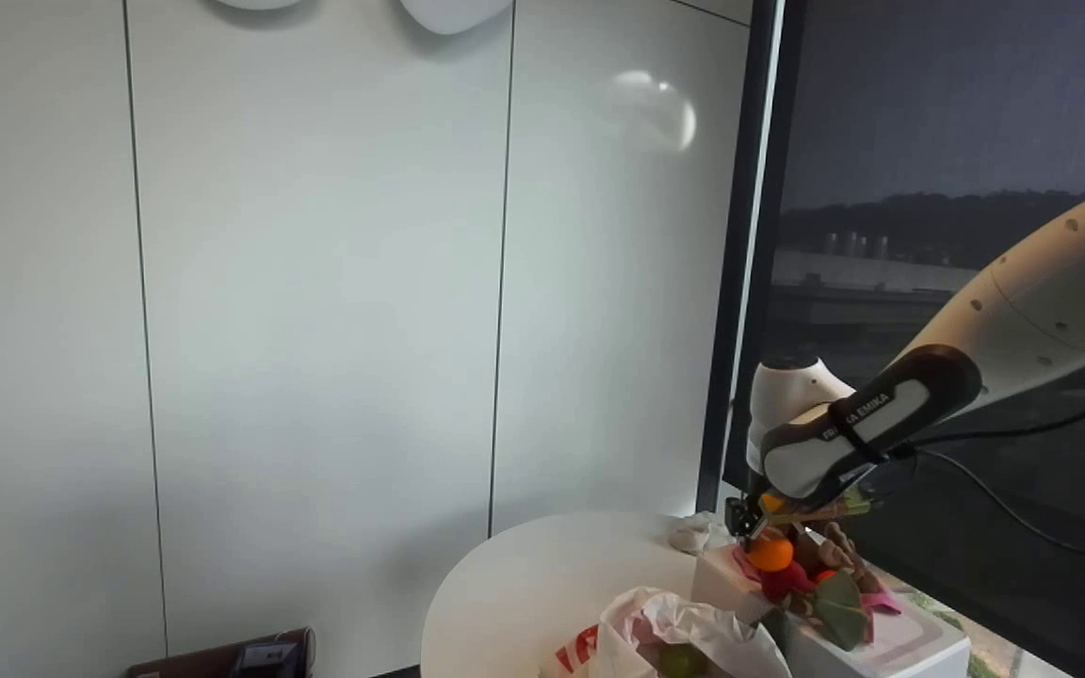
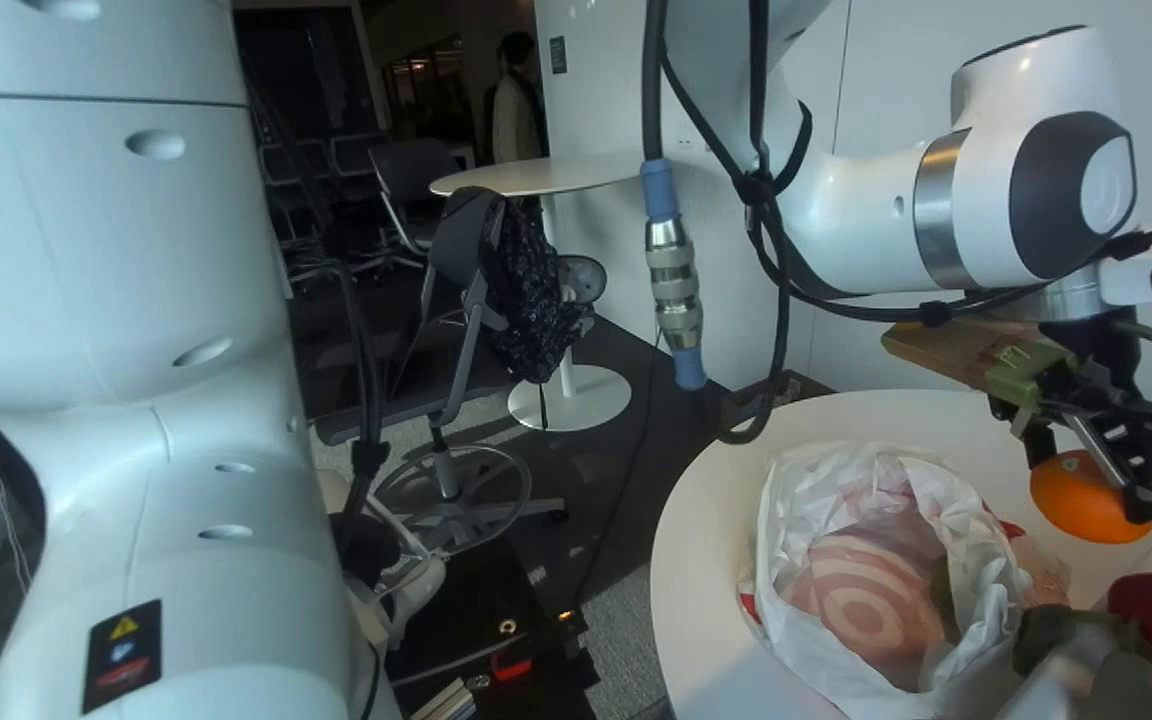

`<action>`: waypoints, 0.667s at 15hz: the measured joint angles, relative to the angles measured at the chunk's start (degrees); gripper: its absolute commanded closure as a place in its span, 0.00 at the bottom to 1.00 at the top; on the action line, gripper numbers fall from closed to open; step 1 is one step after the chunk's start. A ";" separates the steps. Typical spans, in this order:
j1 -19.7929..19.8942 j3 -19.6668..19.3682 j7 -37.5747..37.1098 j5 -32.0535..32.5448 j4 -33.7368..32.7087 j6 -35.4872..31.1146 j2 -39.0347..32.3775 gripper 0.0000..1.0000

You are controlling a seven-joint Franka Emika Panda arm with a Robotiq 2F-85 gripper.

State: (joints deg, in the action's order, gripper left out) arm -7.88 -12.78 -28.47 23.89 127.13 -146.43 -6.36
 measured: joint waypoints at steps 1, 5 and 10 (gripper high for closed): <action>1.32 -0.36 -2.67 3.41 0.38 -0.09 1.95 0.44; 7.32 -0.46 -13.55 15.75 1.13 -0.43 4.52 0.44; 10.96 -0.37 -24.55 23.23 1.16 -1.38 -0.18 0.44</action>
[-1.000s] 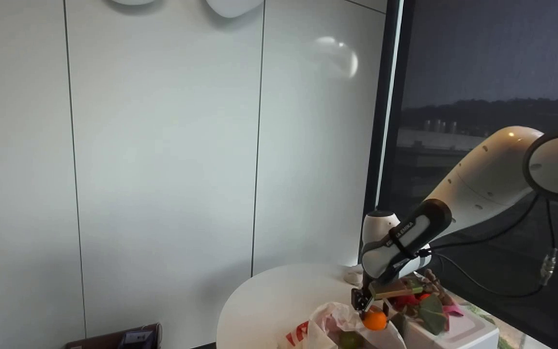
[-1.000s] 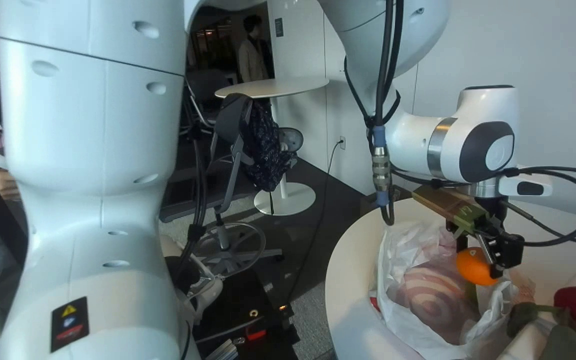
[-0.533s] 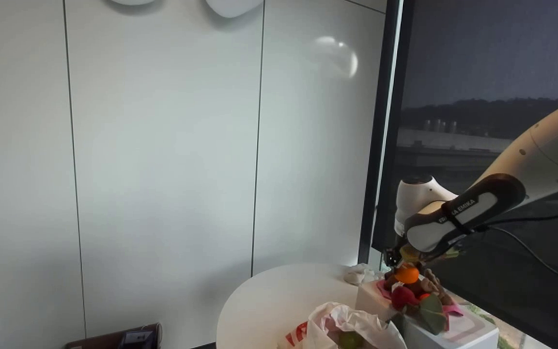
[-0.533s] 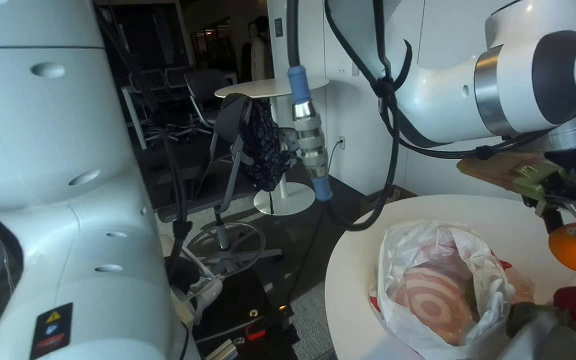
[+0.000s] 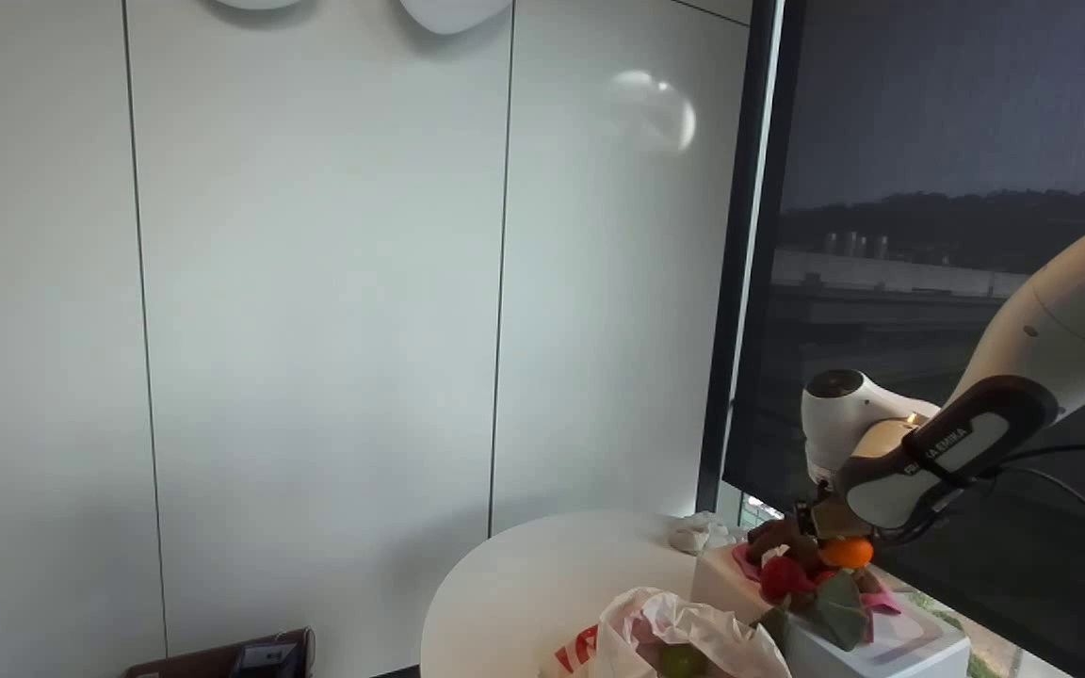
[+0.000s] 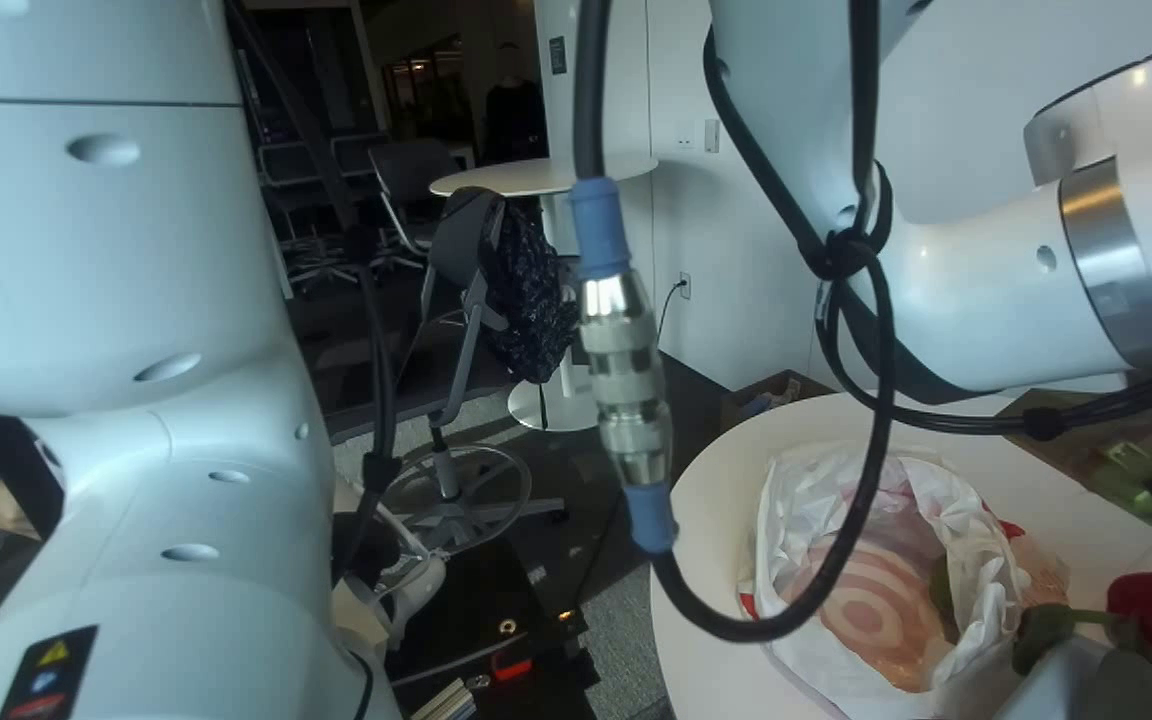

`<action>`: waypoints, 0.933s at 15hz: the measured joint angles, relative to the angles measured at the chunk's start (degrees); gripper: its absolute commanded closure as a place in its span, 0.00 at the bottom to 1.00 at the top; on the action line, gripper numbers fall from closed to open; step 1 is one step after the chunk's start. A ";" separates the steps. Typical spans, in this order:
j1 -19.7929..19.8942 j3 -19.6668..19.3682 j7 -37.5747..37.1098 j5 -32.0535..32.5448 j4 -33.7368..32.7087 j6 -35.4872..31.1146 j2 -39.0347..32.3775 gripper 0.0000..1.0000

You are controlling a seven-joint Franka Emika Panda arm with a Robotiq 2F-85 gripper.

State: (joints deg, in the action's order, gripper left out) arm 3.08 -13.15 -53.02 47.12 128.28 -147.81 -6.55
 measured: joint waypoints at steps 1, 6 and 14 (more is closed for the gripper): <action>0.26 -0.01 -1.55 0.60 -0.17 0.00 -1.27 0.44; 0.83 -0.21 -5.86 1.21 -1.69 0.00 -6.47 0.03; -0.15 0.00 -9.65 4.33 -2.80 -3.48 -5.43 0.00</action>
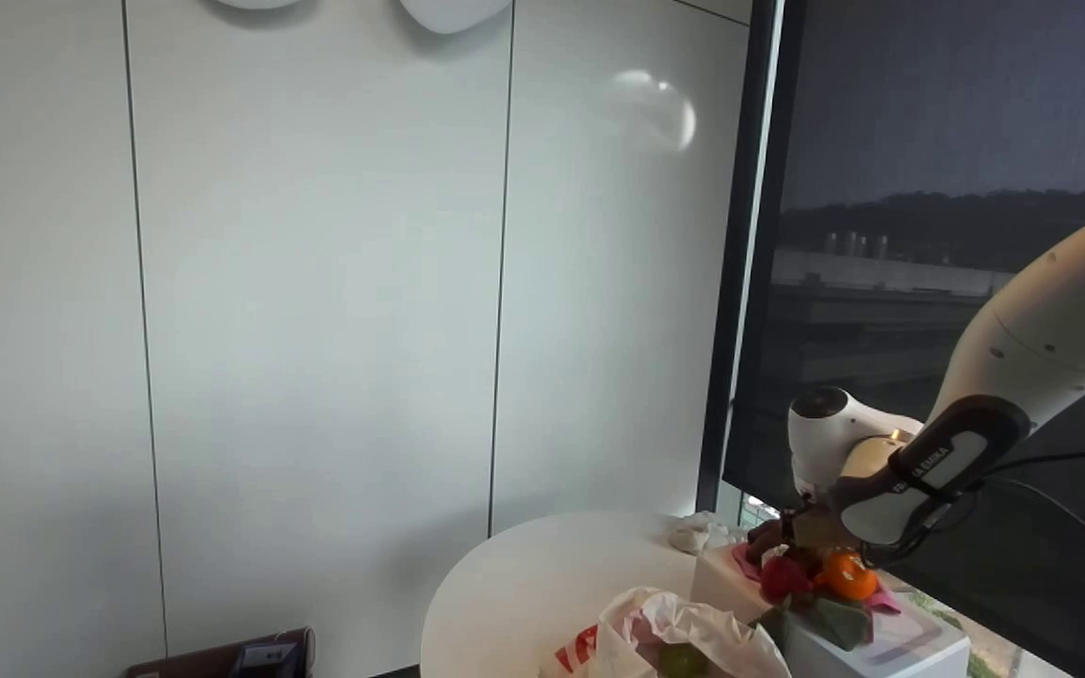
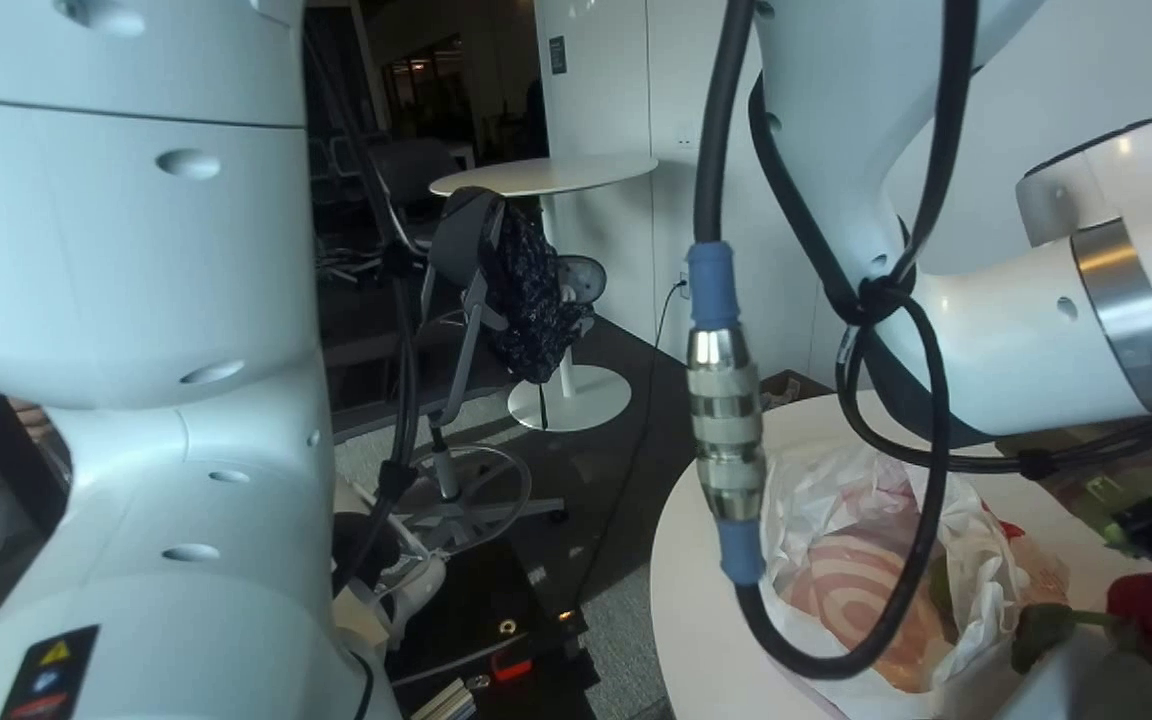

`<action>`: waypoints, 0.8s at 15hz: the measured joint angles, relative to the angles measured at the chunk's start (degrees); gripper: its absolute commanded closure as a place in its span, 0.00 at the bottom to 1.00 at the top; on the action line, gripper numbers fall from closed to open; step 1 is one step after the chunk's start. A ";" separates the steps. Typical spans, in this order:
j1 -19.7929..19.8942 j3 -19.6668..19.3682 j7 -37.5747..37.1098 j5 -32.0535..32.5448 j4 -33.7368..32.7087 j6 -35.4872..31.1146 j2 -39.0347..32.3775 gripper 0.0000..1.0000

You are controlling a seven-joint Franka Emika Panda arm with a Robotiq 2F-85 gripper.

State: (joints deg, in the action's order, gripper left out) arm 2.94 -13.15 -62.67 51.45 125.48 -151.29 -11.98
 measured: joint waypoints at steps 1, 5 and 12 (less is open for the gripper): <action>-0.36 0.12 -0.81 1.40 0.08 -0.83 0.91 0.00; -2.45 0.48 -5.16 8.68 1.26 -3.11 5.30 0.00; -4.55 2.60 -5.77 10.00 5.47 -4.86 6.46 0.00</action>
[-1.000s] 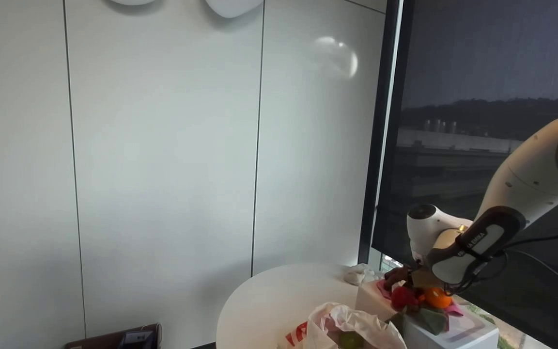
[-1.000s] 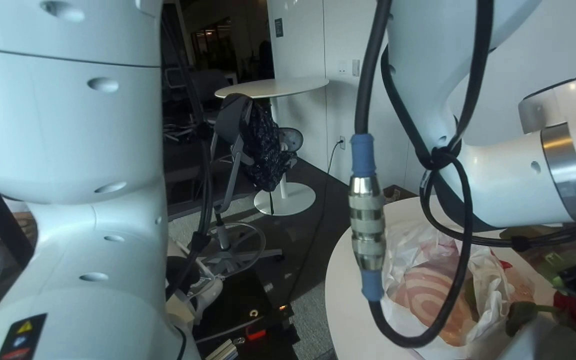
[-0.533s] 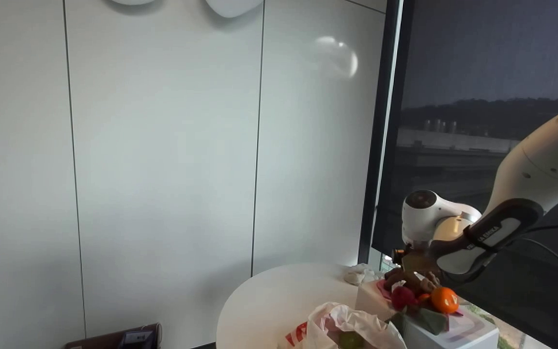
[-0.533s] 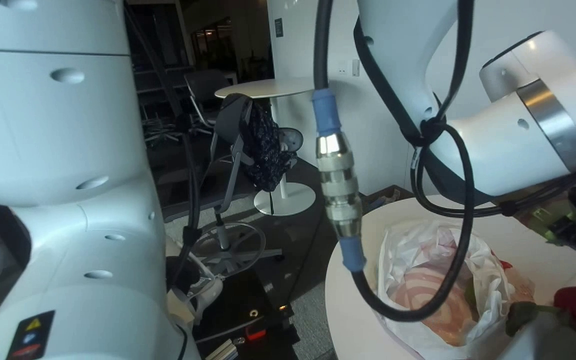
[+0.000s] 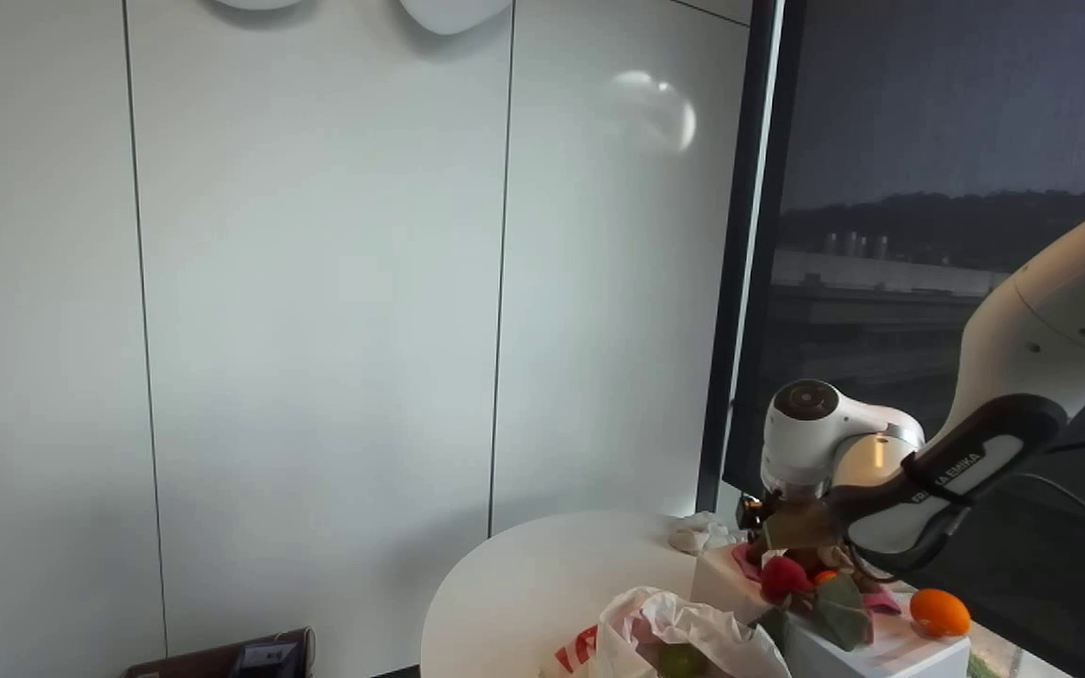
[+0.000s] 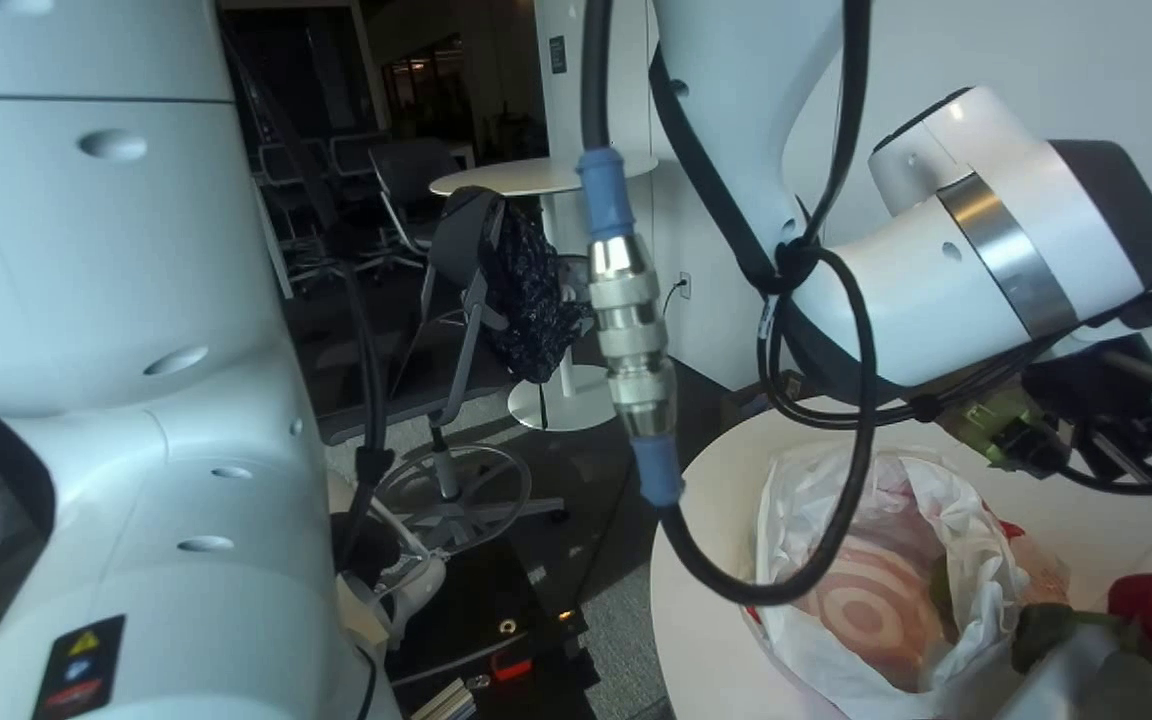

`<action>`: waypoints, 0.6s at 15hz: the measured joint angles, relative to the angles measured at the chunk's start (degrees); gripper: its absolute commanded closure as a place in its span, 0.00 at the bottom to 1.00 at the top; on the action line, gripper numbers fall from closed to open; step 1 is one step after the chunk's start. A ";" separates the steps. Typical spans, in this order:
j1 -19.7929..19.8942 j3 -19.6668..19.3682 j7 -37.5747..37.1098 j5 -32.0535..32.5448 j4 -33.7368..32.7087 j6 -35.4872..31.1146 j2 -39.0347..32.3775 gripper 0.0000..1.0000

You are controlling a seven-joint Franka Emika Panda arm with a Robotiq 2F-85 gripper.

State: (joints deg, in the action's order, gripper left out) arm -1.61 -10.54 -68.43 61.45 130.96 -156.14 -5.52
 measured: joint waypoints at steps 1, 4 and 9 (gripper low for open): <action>-0.30 0.75 0.61 -0.40 1.08 -0.69 -0.13 0.00; -1.32 3.74 6.30 -5.01 4.73 -2.81 -1.03 0.00; -2.69 8.74 13.94 -12.50 6.89 -3.36 -6.37 0.00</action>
State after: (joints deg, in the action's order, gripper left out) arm -4.30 -1.81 -54.49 48.95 137.85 -159.50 -11.90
